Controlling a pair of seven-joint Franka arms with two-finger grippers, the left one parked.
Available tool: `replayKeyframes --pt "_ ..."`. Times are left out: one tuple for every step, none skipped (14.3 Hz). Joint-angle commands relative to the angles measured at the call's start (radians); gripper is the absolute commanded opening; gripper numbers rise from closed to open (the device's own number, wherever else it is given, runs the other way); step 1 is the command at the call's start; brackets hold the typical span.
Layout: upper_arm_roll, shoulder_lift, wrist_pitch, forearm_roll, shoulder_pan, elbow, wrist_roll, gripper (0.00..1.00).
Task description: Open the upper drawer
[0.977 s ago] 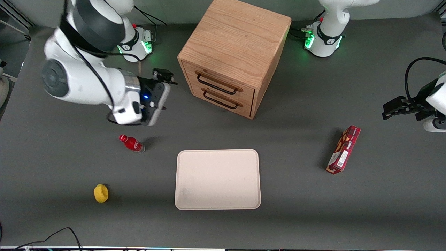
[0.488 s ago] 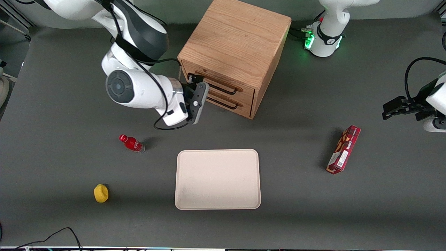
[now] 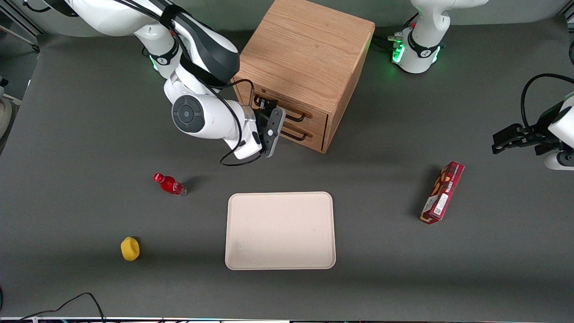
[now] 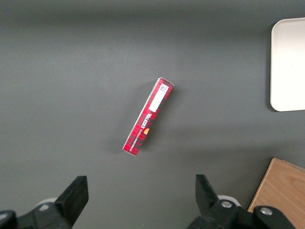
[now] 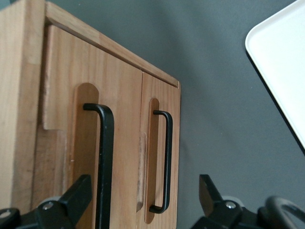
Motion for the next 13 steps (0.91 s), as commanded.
replayKeyframes --pt "0.074 0.028 0.032 -0.072 -0.040 -0.023 0.075 1.00" --pt "0.099 0.049 0.042 -0.098 -0.051 -0.023 0.097 1.00" --pt "0.107 0.062 0.048 -0.118 -0.053 -0.023 0.115 1.00" --pt "0.108 0.071 0.065 -0.123 -0.053 -0.023 0.127 1.00" --pt "0.108 0.080 0.075 -0.123 -0.051 -0.023 0.130 1.00" --pt "0.110 0.088 0.077 -0.124 -0.049 -0.022 0.131 1.00" --pt "0.108 0.089 0.077 -0.124 -0.045 -0.022 0.132 1.00" --pt "0.108 0.091 0.078 -0.129 -0.043 -0.023 0.132 1.00" --pt "0.107 0.105 0.077 -0.153 -0.043 -0.019 0.132 1.00" --pt "0.105 0.125 0.077 -0.184 -0.045 -0.009 0.132 1.00" --pt "0.101 0.143 0.077 -0.201 -0.045 0.009 0.134 1.00" --pt "0.093 0.163 0.077 -0.209 -0.043 0.033 0.134 1.00" --pt "0.087 0.178 0.074 -0.221 -0.042 0.058 0.134 1.00"
